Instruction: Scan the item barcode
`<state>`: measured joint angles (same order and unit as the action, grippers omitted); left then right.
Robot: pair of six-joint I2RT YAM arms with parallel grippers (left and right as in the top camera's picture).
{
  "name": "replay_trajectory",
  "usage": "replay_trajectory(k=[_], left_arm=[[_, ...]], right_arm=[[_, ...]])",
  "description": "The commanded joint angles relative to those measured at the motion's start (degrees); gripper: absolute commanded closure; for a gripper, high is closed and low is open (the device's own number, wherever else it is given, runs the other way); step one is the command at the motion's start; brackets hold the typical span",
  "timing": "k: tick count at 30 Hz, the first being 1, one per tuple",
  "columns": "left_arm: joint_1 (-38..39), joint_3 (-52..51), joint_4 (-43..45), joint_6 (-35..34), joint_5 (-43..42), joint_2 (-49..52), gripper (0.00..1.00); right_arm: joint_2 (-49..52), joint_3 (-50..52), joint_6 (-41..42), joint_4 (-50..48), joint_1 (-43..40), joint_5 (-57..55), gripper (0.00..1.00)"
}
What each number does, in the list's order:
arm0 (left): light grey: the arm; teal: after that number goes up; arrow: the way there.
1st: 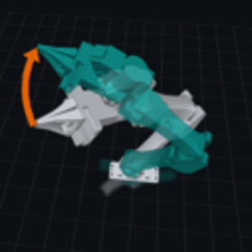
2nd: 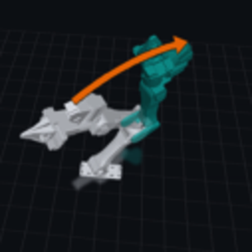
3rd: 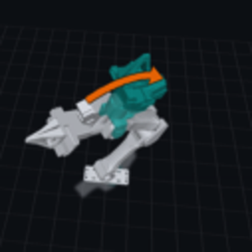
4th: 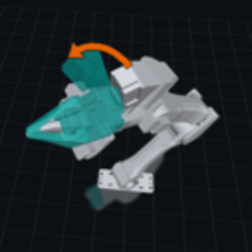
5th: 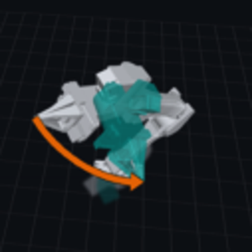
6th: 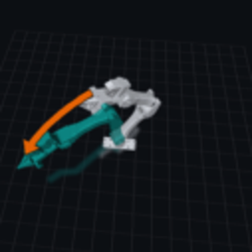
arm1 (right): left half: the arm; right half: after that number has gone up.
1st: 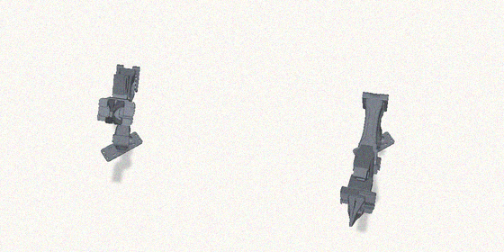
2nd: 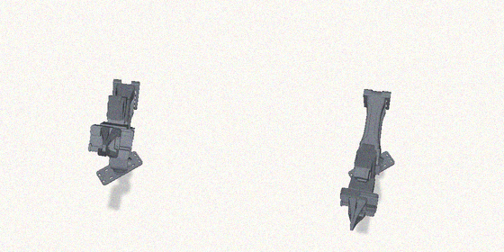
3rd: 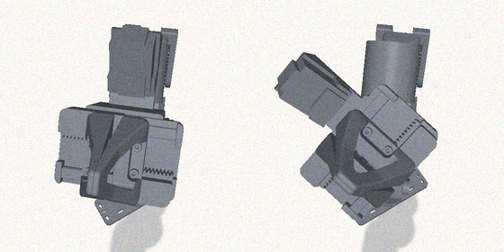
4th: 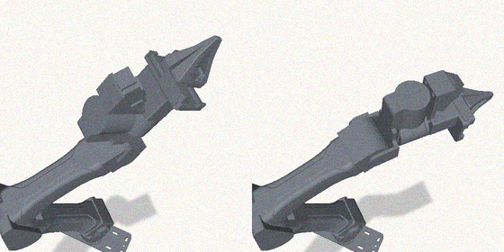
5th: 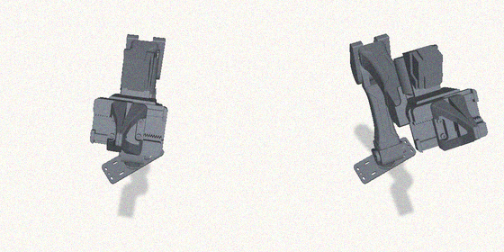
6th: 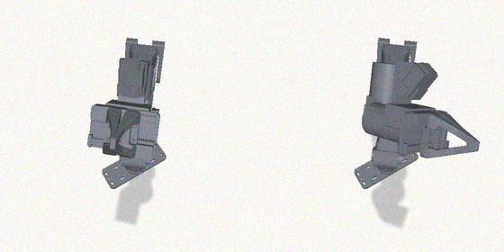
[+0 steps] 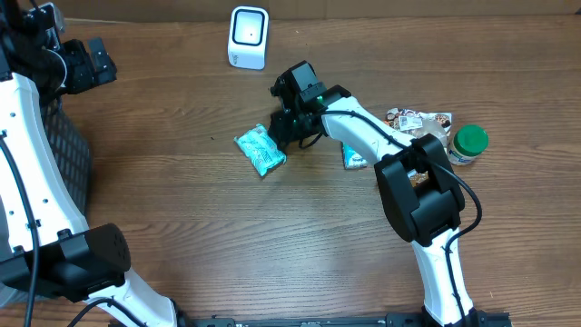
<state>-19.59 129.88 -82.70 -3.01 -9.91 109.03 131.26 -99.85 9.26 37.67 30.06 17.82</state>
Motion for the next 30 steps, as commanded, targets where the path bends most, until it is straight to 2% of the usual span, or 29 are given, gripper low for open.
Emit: replay_trajectory(k=[1,7,13,20,30], left_arm=[[0.17,0.35,0.2,-0.39,-0.61,0.02,0.0],[0.17,0.35,0.2,-0.39,-0.61,0.02,0.0],[0.17,0.35,0.2,-0.39,-0.61,0.02,0.0],[0.17,0.35,0.2,-0.39,-0.61,0.02,0.0],[0.17,0.35,0.2,-0.39,-0.61,0.02,0.0]], right_arm=[[-0.61,-5.03,-2.27,3.23,-0.76,2.84,0.72],[-2.64,-11.54,-2.27,14.45,-2.05,2.84,0.59],[-2.08,-9.94,-4.37,20.37,-2.08,6.38,0.53],[-1.97,-2.86,-4.81,15.89,-1.68,11.45,0.53],[-1.66,2.12,-2.73,10.88,-1.11,15.37,0.53]])
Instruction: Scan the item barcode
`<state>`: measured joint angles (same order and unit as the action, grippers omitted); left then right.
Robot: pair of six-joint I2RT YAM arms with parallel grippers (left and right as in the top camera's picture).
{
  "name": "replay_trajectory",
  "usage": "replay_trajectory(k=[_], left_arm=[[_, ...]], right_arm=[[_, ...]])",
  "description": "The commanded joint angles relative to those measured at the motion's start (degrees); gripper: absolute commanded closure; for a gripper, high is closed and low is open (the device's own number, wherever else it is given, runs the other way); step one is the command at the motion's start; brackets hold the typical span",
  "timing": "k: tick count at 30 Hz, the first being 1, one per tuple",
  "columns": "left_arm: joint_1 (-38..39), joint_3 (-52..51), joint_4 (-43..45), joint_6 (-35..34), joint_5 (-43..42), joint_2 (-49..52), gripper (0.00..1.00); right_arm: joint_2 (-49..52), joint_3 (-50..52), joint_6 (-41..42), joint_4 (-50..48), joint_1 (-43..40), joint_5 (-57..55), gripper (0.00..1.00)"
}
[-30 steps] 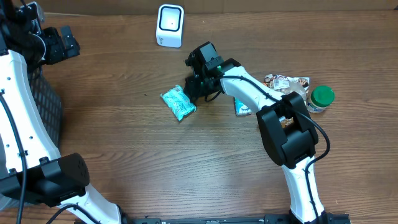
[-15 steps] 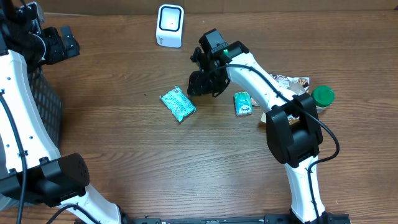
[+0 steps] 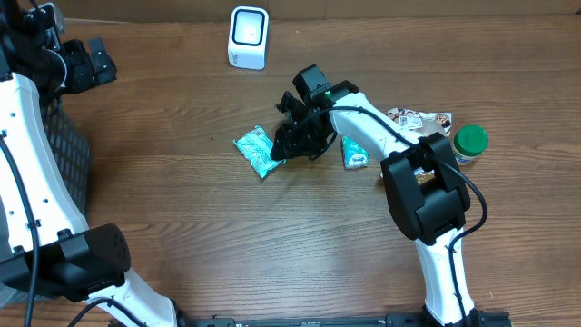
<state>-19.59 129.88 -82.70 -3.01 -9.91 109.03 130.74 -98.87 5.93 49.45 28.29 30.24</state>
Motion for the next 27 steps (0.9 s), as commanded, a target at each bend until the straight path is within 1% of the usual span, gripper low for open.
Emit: replay_trajectory(k=[1,4,6,7,11,12,13,23,27], left_arm=[[0.17,0.35,0.2,-0.39,-0.61,0.02,0.0],[0.17,0.35,0.2,-0.39,-0.61,0.02,0.0],[0.17,0.35,0.2,-0.39,-0.61,0.02,0.0],[0.17,0.35,0.2,-0.39,-0.61,0.02,0.0],[0.17,0.35,0.2,-0.39,-0.61,0.02,0.0],[0.17,0.35,0.2,-0.39,-0.61,0.02,0.0],[0.17,0.35,0.2,-0.39,-0.61,0.02,0.0],[0.17,0.35,0.2,-0.39,-0.61,0.02,0.0],[0.17,0.35,0.2,-0.39,-0.61,0.02,0.0]], right_arm=[[-0.81,1.18,2.01,-1.51,0.92,2.89,0.53],[0.2,1.22,4.46,-3.17,1.33,2.84,0.53],[1.22,1.33,6.01,-4.04,1.51,2.82,0.6],[1.81,1.42,6.54,-4.39,1.55,2.64,0.65],[2.8,1.42,6.54,-4.35,1.6,2.64,0.9],[2.8,1.42,6.51,-4.37,1.6,2.62,0.94],[2.8,1.42,6.51,-4.37,1.6,2.62,0.96],[2.67,1.27,6.23,-2.69,1.46,2.69,0.96],[0.79,1.25,5.99,-1.55,1.01,2.89,0.96]])
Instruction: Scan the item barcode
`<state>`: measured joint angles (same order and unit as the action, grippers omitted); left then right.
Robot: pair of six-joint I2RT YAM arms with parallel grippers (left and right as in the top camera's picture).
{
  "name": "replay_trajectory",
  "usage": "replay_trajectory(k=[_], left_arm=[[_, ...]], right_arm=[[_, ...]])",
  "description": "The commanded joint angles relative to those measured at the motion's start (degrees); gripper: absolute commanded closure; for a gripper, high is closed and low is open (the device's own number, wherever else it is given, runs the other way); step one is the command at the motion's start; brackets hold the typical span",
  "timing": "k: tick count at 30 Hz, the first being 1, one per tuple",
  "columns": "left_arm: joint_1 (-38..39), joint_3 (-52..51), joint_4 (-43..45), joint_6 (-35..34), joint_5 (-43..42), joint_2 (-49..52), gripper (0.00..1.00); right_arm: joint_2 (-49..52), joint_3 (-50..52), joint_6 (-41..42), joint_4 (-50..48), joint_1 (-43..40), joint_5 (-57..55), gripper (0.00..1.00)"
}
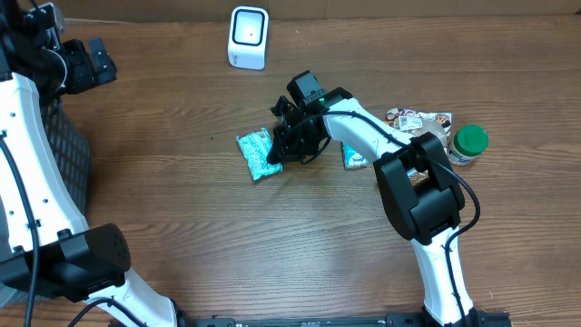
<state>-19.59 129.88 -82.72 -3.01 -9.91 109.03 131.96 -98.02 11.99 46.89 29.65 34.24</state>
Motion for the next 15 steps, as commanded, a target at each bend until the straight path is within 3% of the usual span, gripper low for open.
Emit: replay_trajectory(k=[1,15], left_arm=[[0.17,0.35,0.22,-0.39,-0.61,0.02,0.0],[0.17,0.35,0.22,-0.39,-0.61,0.02,0.0]], right_arm=[[-1.09,0.39,-0.07,1.38,-0.52,-1.11,0.96],[-14.51,0.39,-7.61,5.77,-0.55,-9.81,0.96]])
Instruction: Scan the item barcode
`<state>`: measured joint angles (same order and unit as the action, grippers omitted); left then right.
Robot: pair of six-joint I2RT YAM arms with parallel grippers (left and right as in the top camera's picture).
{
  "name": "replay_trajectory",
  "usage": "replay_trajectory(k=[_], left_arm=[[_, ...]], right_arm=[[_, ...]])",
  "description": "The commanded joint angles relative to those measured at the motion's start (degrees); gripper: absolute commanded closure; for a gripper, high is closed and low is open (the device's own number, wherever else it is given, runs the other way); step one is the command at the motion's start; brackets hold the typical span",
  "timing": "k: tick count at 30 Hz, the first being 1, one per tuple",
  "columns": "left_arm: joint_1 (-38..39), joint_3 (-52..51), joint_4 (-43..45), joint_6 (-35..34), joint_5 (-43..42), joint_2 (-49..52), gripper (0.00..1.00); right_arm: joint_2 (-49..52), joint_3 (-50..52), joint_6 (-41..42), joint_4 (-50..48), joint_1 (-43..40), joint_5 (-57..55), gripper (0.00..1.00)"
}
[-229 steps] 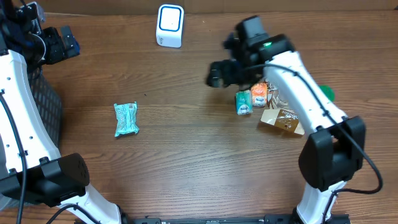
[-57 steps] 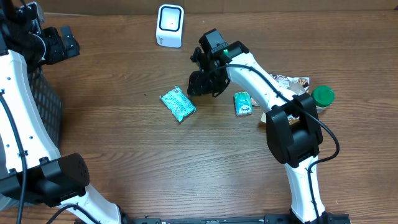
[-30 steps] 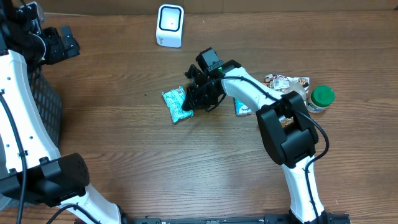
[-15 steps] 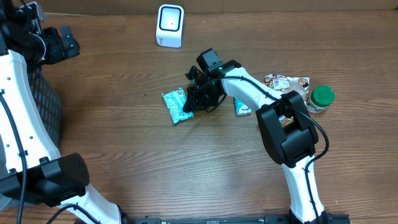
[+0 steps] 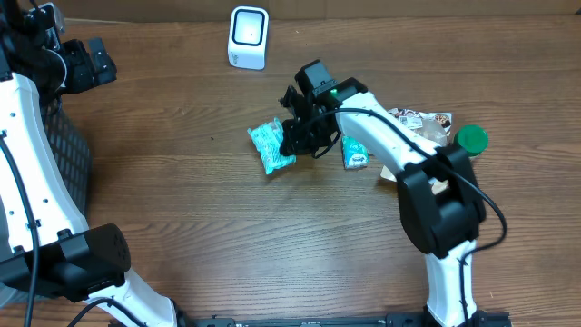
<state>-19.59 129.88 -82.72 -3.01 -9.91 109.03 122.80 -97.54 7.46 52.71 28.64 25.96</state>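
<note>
A teal packet [image 5: 270,146] lies left of centre on the wooden table [image 5: 227,236] in the overhead view. My right gripper [image 5: 290,140] is at the packet's right edge and looks shut on it. Farther back, the white barcode scanner [image 5: 248,37] stands upright near the table's far edge. At the far left, away from everything, my left gripper [image 5: 88,62] hangs beside its white arm; the overhead view does not show how its jaws stand.
To the right of the gripper lies a small blue-and-white packet [image 5: 355,153]. A printed snack packet [image 5: 420,119] and a green-lidded jar [image 5: 469,140] sit farther right. A black mesh basket [image 5: 71,154] stands at the left edge.
My right gripper and the teal packet have both shifted to the right and slightly toward the back of the table. The left arm has not moved.
My right gripper first stood just right of the teal packet. Then it had lowered onto the packet's right edge. Half a second ago the packet sat slightly farther left with the gripper on it. Now packet and gripper are together farther right.
</note>
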Motion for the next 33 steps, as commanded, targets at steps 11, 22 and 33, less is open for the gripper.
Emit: replay_trajectory(k=[11,22,33], left_arm=[[0.17,0.33,0.22,-0.39,-0.61,0.02,0.0],[0.17,0.35,0.22,-0.39,-0.61,0.02,0.0],[0.17,0.35,0.22,-0.42,-0.61,0.02,0.0]], right_arm=[[-19.96,-0.09,-9.6,1.73,0.66,-1.97,0.96],[-29.57,-0.09,-23.61,5.14,2.34,-5.25,0.96],[-33.83,-0.09,-27.1,5.38,8.11,-8.37,0.96]])
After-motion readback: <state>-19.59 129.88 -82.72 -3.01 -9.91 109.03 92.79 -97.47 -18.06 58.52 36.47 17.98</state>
